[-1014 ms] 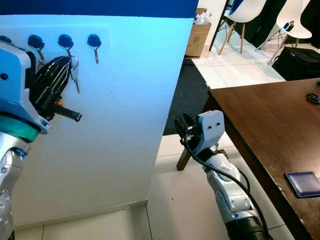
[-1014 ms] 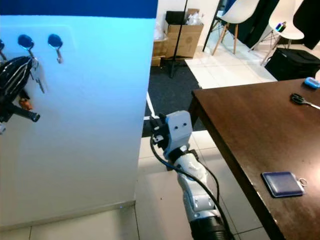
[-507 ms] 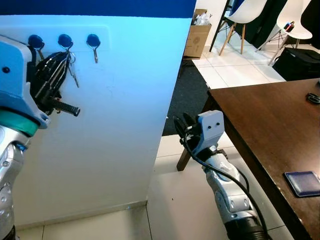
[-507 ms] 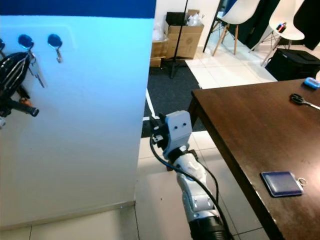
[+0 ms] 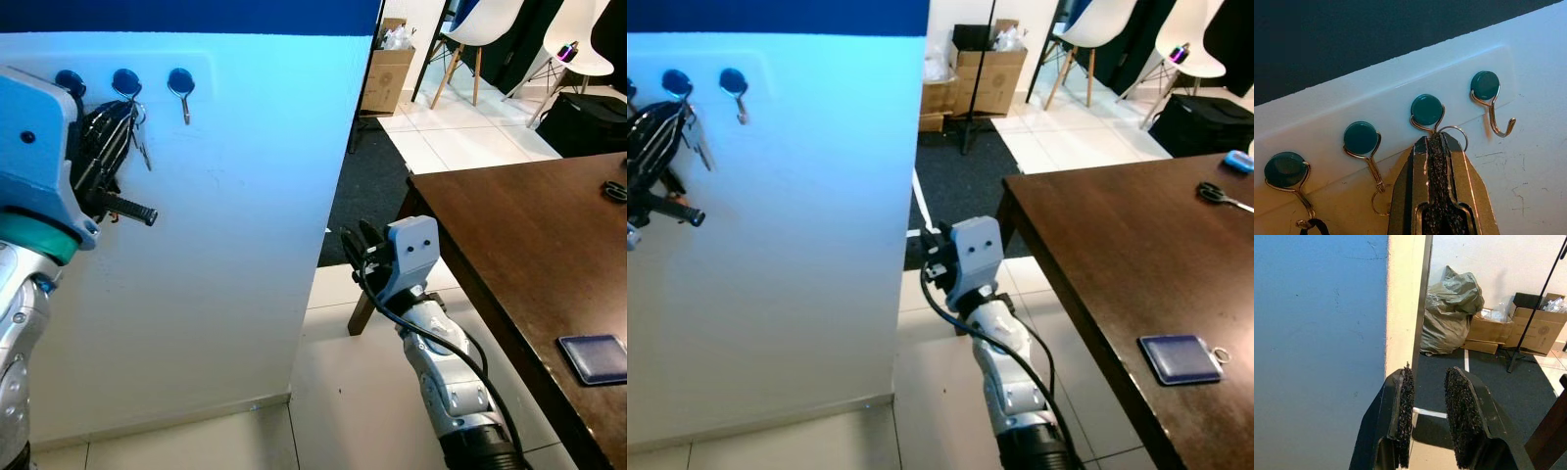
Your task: Hang keys on a hook
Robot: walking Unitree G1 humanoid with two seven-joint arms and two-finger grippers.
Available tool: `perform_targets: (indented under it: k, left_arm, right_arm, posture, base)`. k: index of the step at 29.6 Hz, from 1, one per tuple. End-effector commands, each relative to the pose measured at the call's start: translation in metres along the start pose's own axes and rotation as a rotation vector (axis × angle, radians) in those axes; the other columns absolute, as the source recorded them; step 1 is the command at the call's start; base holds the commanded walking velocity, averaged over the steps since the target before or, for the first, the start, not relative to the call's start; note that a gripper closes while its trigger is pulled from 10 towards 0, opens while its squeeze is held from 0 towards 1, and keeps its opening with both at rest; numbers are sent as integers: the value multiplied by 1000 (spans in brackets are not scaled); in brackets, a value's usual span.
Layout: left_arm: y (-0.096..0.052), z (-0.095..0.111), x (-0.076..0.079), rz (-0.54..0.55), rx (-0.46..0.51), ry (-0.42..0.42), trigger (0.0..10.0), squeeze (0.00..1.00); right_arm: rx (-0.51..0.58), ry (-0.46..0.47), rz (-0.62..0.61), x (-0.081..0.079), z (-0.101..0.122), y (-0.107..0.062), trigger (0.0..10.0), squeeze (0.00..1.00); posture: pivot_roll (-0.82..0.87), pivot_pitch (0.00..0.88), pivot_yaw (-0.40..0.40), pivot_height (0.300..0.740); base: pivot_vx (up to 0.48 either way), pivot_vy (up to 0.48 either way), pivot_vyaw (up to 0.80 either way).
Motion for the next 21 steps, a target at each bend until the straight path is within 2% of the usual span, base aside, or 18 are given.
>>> perform_targets:
  k: [1, 4, 5, 8, 15, 21]
  left_arm:
    - [0, -10, -1, 3, -55, 2, 10000, 0]
    - [-1, -9, -4, 11, -52, -23, 10000, 0]
    - [-2, -7, -4, 0, -42, -72, 10000, 0]
    - [-3, -5, -4, -10, -34, -107, 10000, 0]
    - [-3, -9, 0, -45, -68, -35, 10000, 0]
    - [-3, -10, 1, -51, -74, -35, 10000, 0]
  right_arm:
    - [-2, 6, -12, 1, -2, -2, 10000, 0]
    - [-3, 5, -12, 1, -2, -2, 10000, 0]
    - [-3, 5, -11, 1, -2, -2, 10000, 0]
    - [-3, 5, -11, 1, -2, -2, 10000, 0]
    - [-2, 4, -11, 2, -2, -1, 10000, 0]
    - [-1, 4, -12, 2, -2, -1, 10000, 0]
  posture:
    - [9, 56, 48, 740]
    - [9, 56, 48, 740]
    - [11, 57, 47, 740]
    - [11, 58, 47, 740]
    - [13, 58, 48, 740]
    - [9, 58, 49, 740]
  base:
    - [0, 0, 0]
    - [0, 0, 0]
    - [0, 0, 0]
    - [0, 0, 0]
    - [0, 0, 0]
    - [0, 0, 0]
Point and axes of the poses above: a point about 5 cm out from each wrist's last joint towards the gripper, its own y axis pointing out of the wrist towards the gripper, its own z axis along the axis of the wrist's last joint, x = y × z, the point moved 1 cm from there along y, pointing out of the wrist towards the gripper, and after that the axes turned 4 degrees about y, right-handed, at the moved point
